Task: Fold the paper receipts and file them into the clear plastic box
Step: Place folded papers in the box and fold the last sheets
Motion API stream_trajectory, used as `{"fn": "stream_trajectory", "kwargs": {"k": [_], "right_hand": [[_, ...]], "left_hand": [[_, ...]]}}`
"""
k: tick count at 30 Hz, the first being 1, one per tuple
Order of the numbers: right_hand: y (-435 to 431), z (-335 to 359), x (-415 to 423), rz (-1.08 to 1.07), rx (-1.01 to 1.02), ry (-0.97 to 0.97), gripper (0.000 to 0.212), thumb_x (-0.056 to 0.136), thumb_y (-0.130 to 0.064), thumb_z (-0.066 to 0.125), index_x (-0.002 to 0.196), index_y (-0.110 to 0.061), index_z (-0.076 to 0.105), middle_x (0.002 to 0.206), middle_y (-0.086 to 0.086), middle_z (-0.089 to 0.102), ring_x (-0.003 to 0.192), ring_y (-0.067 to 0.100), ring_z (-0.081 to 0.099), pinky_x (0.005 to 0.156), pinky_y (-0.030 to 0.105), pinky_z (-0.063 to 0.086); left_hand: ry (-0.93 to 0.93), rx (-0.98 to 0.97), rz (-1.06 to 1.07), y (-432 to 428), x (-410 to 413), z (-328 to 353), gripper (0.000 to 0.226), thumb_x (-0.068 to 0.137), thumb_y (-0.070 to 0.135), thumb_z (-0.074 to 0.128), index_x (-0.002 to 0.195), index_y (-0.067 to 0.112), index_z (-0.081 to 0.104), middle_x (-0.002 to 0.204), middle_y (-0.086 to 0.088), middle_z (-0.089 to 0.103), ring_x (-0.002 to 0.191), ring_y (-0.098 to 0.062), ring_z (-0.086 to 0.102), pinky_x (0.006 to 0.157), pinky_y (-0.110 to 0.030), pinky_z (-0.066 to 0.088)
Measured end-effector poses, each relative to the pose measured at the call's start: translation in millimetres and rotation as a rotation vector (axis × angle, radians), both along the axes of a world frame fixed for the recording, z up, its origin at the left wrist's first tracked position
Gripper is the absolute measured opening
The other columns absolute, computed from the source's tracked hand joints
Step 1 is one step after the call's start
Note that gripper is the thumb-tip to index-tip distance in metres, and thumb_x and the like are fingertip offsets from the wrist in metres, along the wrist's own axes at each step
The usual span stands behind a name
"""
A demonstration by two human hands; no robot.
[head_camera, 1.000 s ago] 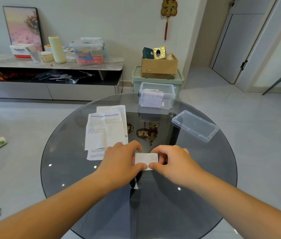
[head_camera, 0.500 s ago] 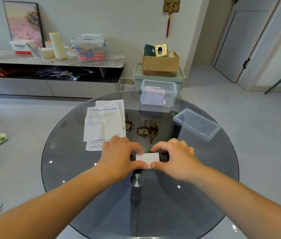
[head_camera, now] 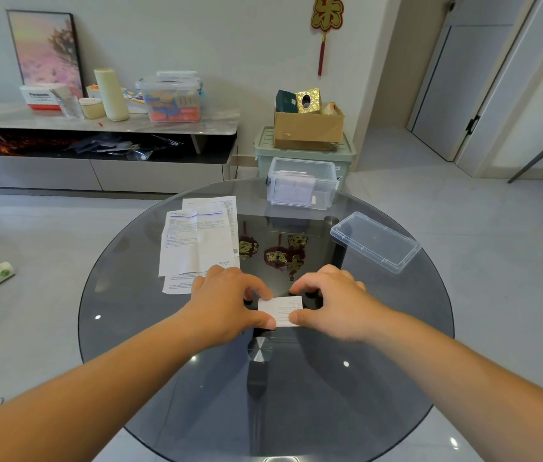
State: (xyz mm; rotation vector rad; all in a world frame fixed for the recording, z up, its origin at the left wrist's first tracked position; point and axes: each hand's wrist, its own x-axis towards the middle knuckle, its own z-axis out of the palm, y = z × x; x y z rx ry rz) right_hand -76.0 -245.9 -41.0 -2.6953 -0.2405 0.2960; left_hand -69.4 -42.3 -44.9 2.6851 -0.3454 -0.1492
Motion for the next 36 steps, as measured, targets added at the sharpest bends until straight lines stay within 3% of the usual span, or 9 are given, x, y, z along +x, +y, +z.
{"fn": "stream_trajectory", "kwargs": {"k": [2, 4, 8, 12, 19, 23, 29, 32, 36], "right_hand": [[5.1, -0.1, 1.9, 0.036, 0.041, -0.004, 0.029, 0.082, -0.052, 0.072, 0.106, -0.042, 0.058, 0.109, -0.011, 0.047, 0.108, 0.017, 0.047, 0.095, 0.039, 0.043], [9.9, 2.8, 4.4, 0.047, 0.092, 0.003, 0.026, 0.081, -0.047, 0.076, 0.093, -0.036, 0.055, 0.101, -0.011, 0.052, 0.094, 0.014, 0.054, 0.08, 0.033, 0.049], [15.7, 7.1, 7.4, 0.054, 0.116, 0.035, 0.031, 0.079, -0.042, 0.08, 0.088, -0.03, 0.053, 0.091, -0.008, 0.058, 0.08, 0.013, 0.056, 0.064, 0.029, 0.046], [16.6, 8.9, 9.3, 0.076, 0.159, 0.032, 0.032, 0.075, -0.038, 0.083, 0.086, -0.03, 0.055, 0.087, -0.008, 0.057, 0.074, 0.012, 0.052, 0.061, 0.027, 0.043], [7.9, 7.1, 8.6, 0.048, 0.251, 0.011, 0.019, 0.079, -0.031, 0.081, 0.083, -0.032, 0.063, 0.085, -0.01, 0.063, 0.075, 0.008, 0.059, 0.064, 0.026, 0.048], [-4.0, 18.6, 13.8, 0.035, 0.307, -0.033, 0.01, 0.087, -0.027, 0.074, 0.084, -0.031, 0.066, 0.081, -0.009, 0.068, 0.076, 0.008, 0.065, 0.074, 0.032, 0.058], [-22.0, 49.8, 60.9, 0.012, 0.272, -0.194, 0.013, 0.09, -0.03, 0.071, 0.078, -0.032, 0.066, 0.076, -0.012, 0.067, 0.071, 0.005, 0.062, 0.064, 0.021, 0.045], [-29.5, 65.4, 104.9, -0.02, 0.27, -0.297, 0.011, 0.091, -0.027, 0.071, 0.08, -0.026, 0.07, 0.075, -0.01, 0.067, 0.072, 0.008, 0.063, 0.067, 0.026, 0.051], [-40.0, 80.3, 185.3, -0.152, 0.387, -0.473, 0.013, 0.094, -0.023, 0.067, 0.081, -0.025, 0.07, 0.079, -0.009, 0.066, 0.076, 0.008, 0.059, 0.062, 0.022, 0.041]], "left_hand": [[0.001, 0.008, -0.003, -1.9, 0.9, 2.5, 0.04, 0.072, 0.059, 0.08, 0.108, 0.045, 0.068, 0.095, 0.02, 0.052, 0.107, -0.012, 0.039, 0.084, -0.034, 0.026], [-0.009, 0.006, -0.019, -3.0, 1.5, 4.2, 0.04, 0.07, 0.056, 0.082, 0.104, 0.042, 0.068, 0.101, 0.017, 0.055, 0.109, -0.012, 0.039, 0.084, -0.033, 0.027], [-0.013, -0.047, -0.061, -4.2, 1.2, 3.5, 0.039, 0.066, 0.054, 0.086, 0.093, 0.042, 0.062, 0.104, 0.018, 0.06, 0.107, -0.01, 0.049, 0.095, -0.037, 0.038], [0.006, -0.122, -0.083, -3.5, -1.0, 3.3, 0.043, 0.065, 0.05, 0.088, 0.094, 0.037, 0.059, 0.097, 0.017, 0.063, 0.097, -0.006, 0.056, 0.094, -0.036, 0.046], [-0.03, -0.242, -0.139, 1.0, -0.7, 1.1, 0.027, 0.085, 0.027, 0.078, 0.09, 0.037, 0.054, 0.087, 0.015, 0.062, 0.083, 0.001, 0.058, 0.068, -0.008, 0.043], [-0.077, -0.36, -0.136, -1.9, 10.9, 15.8, 0.029, 0.084, 0.02, 0.078, 0.093, 0.037, 0.057, 0.084, 0.01, 0.064, 0.083, 0.0, 0.059, 0.074, -0.013, 0.048], [-0.206, -0.329, -0.176, -22.9, 68.6, 46.1, 0.025, 0.085, 0.023, 0.078, 0.106, 0.029, 0.065, 0.085, 0.013, 0.065, 0.086, 0.001, 0.059, 0.079, -0.015, 0.049], [-0.297, -0.263, -0.174, -31.7, 116.4, 55.9, 0.038, 0.087, 0.037, 0.075, 0.121, 0.03, 0.06, 0.098, 0.014, 0.065, 0.09, -0.002, 0.06, 0.087, -0.025, 0.052], [-0.418, 0.068, -0.115, -38.2, 190.3, 55.9, 0.073, 0.088, 0.063, 0.059, 0.145, 0.022, 0.041, 0.138, 0.0, 0.051, 0.124, -0.019, 0.05, 0.107, -0.041, 0.043]]}}
